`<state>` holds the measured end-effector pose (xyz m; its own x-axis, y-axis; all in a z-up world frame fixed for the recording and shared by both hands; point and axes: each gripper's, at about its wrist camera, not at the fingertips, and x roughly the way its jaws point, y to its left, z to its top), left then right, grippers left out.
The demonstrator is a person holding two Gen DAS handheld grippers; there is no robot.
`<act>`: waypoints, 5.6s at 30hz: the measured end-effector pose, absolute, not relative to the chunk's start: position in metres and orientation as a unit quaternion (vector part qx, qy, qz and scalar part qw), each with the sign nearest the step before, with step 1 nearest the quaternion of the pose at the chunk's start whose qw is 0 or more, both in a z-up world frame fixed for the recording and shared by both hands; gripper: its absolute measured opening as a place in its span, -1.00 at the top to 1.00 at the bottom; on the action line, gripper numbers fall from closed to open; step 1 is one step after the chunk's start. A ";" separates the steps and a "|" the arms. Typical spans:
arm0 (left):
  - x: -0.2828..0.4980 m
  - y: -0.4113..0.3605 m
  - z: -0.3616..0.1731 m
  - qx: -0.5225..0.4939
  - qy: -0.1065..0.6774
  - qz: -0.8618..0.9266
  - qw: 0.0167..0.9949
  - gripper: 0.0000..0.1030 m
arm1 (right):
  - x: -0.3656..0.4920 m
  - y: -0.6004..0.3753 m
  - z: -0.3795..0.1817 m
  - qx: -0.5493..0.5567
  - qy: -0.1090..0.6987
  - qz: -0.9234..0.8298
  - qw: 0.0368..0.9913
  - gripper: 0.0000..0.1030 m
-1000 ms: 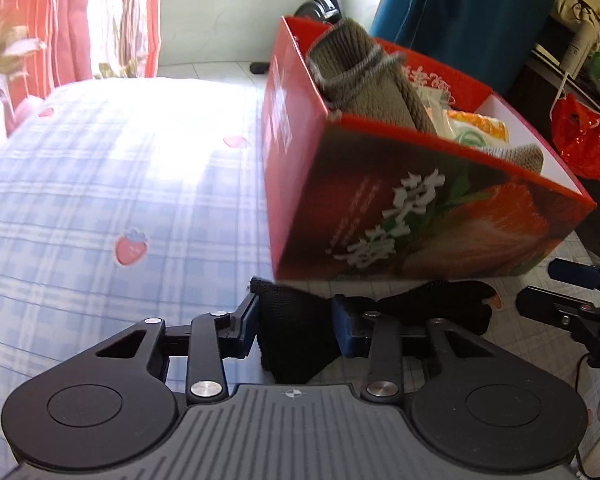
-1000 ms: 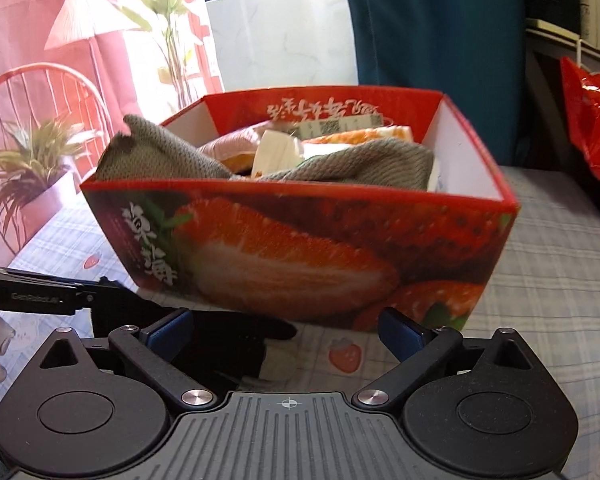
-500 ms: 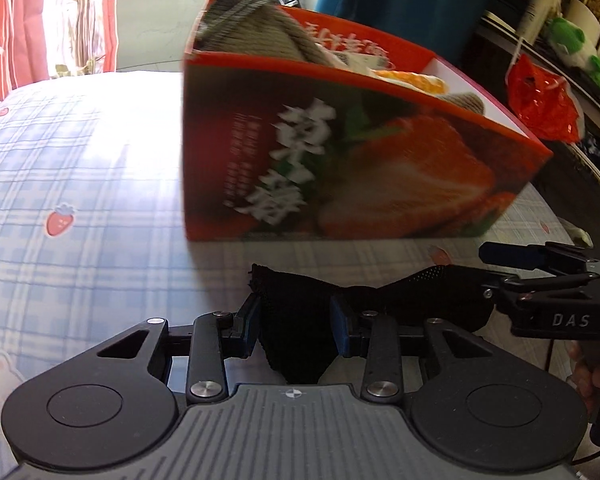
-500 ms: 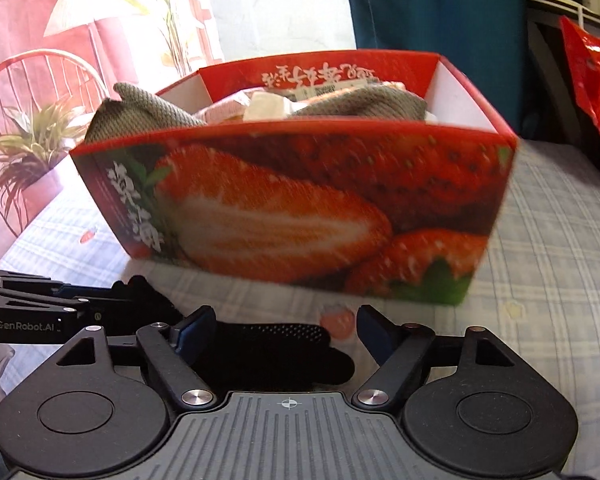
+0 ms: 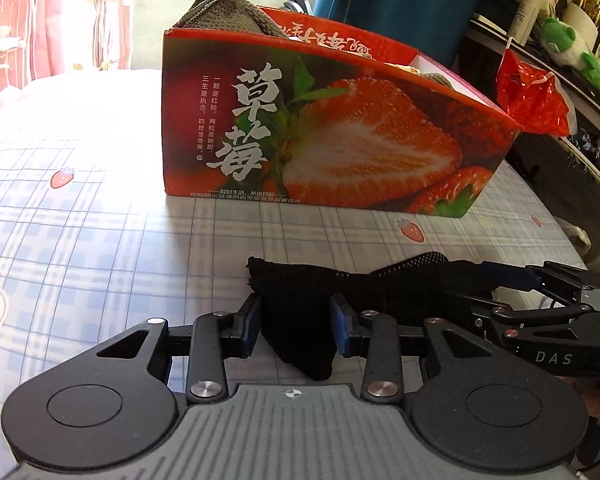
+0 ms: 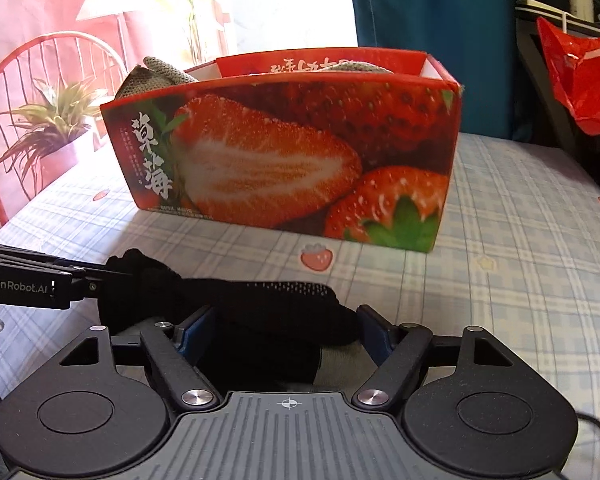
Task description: Organize soft objects
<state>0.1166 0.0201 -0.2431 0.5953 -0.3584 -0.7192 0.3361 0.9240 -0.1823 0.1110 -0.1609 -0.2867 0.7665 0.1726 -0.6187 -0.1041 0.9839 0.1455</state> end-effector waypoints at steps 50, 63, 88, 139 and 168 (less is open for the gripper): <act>0.103 0.029 -0.234 -0.013 0.368 -0.204 0.907 0.64 | 0.088 -0.160 -0.285 0.085 0.283 0.124 0.947 0.59; 0.130 0.032 -0.123 -0.017 0.244 -0.231 0.942 0.64 | 0.122 -0.180 -0.177 0.065 0.180 0.156 0.969 0.60; 0.299 -0.005 -0.157 -0.017 0.409 -0.215 0.887 0.64 | 0.284 -0.184 -0.204 0.025 0.310 0.060 0.949 0.60; 0.202 0.020 -0.058 0.026 0.263 -0.107 0.959 -1.00 | 0.214 -0.174 -0.116 0.038 0.285 0.027 0.957 -0.99; 0.076 0.019 0.025 0.065 0.158 -0.037 0.985 -1.00 | 0.059 -0.173 -0.013 0.034 0.156 0.002 0.987 -0.99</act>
<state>0.0764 0.0193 0.0248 0.9470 -0.0524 -0.3168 0.0935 0.9889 0.1158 0.0592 -0.1728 -0.0130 0.9512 0.0146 -0.3082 0.0065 0.9977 0.0674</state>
